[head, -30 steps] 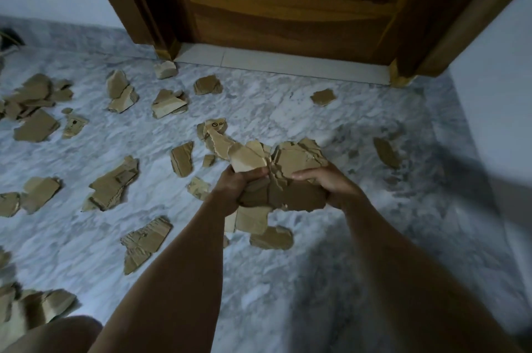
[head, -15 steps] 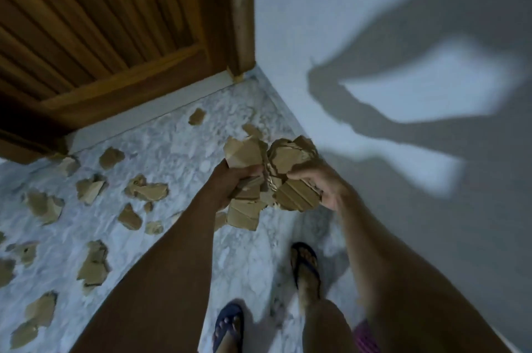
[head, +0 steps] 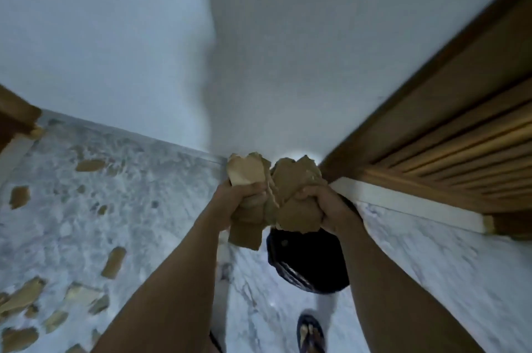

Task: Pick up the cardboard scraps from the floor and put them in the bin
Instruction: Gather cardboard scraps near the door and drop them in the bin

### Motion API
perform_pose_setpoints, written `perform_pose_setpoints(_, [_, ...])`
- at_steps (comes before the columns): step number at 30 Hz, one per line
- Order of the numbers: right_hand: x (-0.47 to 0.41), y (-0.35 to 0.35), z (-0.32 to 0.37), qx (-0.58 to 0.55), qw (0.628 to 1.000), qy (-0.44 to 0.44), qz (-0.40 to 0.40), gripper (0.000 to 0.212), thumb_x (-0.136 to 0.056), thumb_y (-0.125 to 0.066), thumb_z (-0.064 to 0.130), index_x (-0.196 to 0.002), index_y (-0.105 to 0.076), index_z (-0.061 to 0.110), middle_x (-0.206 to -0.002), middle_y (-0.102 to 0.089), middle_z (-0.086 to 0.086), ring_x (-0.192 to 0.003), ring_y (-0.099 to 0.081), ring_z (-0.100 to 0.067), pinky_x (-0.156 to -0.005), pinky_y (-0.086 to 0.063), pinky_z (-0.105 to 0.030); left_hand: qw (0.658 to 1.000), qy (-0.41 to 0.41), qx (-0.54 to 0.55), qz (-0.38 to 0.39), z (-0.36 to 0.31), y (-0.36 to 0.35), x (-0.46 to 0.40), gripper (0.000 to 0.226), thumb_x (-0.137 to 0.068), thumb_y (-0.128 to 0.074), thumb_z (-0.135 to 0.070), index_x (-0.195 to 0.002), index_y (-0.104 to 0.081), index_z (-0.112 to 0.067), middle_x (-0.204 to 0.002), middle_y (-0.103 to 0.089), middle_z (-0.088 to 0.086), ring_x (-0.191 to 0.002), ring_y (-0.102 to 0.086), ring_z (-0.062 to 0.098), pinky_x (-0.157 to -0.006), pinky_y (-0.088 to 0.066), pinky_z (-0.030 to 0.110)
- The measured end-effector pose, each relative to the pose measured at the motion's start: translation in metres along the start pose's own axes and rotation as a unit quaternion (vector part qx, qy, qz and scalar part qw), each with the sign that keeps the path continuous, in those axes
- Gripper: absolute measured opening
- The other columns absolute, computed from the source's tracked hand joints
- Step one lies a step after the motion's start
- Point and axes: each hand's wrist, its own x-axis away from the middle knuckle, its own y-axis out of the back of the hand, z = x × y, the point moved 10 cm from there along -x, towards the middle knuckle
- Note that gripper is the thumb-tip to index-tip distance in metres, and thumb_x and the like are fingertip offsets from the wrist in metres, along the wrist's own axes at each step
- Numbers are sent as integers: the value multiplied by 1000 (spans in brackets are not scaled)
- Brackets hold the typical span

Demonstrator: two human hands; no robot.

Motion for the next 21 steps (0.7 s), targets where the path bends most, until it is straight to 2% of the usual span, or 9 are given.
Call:
perform_pose_setpoints(4, [1,126,-41,-39,998,0,-44,57,-56,-72,7,-113,-70,3,-102,-75,-15,-85,-72,-31,-66,-56,-33,999,31,6,19,77,-100,-33,64,-55,-92,-18,-115,-71,-8,-105,-76,13,-97,-72,36,-85,-59,51])
perform_pose_setpoints(8, [-11,208,-90,-68,996,-28,-58,38,-79,-61,-2,-116,-68,4,-108,-73,-17,-92,-70,-32,-73,-56,-34,997,54,-16,47,142,-153,-49,55,-62,-77,-10,-115,-66,-2,-94,-74,14,-83,-72,31,-65,-57,37])
perform_pose_setpoints(10, [-19,225,-109,-67,997,-27,-42,38,-79,-62,-3,-116,-67,5,-108,-73,-16,-93,-70,-32,-74,-56,-34,997,64,-30,41,165,-159,-55,64,-57,-77,-14,-119,-65,-3,-100,-74,16,-90,-71,35,-69,-57,38])
perform_pose_setpoints(11, [-21,229,-115,-59,997,-24,-37,35,-79,-62,-4,-112,-67,5,-98,-75,-13,-86,-72,-27,-69,-55,-30,997,67,-34,36,174,-159,-58,67,-55,-77,-15,-121,-65,-6,-105,-74,18,-95,-70,37,-72,-58,42])
perform_pose_setpoints(13, [-27,238,-124,-43,998,-11,-45,24,-83,-58,-9,-101,-63,5,-61,-70,2,-51,-66,-9,-49,-49,-18,997,61,-45,23,184,-158,-64,69,-54,-78,-12,-122,-65,-12,-108,-73,18,-98,-70,39,-78,-59,48])
perform_pose_setpoints(15, [-35,247,-127,-35,996,12,-75,35,-83,-59,-13,-113,-59,5,-51,-65,8,-39,-59,-3,-39,-43,-15,997,48,-56,7,188,-154,-70,69,-55,-80,-8,-121,-63,-16,-109,-73,15,-99,-70,38,-83,-59,53])
perform_pose_setpoints(18, [-51,248,-137,-42,994,19,-96,57,-77,-71,-8,-129,-54,9,-86,-75,-2,-69,-72,-15,-55,-56,-26,996,44,-75,-1,189,-151,-74,85,-49,-89,-14,-128,-57,-19,-117,-71,11,-103,-69,33,-90,-57,53])
perform_pose_setpoints(19, [-53,246,-140,-46,994,13,-99,66,-75,-76,-4,-133,-51,12,-102,-73,-5,-84,-72,-21,-67,-58,-33,995,52,-87,2,191,-150,-74,96,-46,-91,-19,-135,-52,-21,-122,-68,9,-107,-67,31,-91,-56,53])
perform_pose_setpoints(21, [-58,240,-148,-14,995,-16,-96,86,-70,-84,12,-143,-40,22,-129,-59,0,-111,-61,-26,-89,-52,-43,989,86,-119,10,198,-149,-70,119,-47,-90,-31,-151,-32,-30,-142,-53,3,-121,-58,29,-93,-54,52])
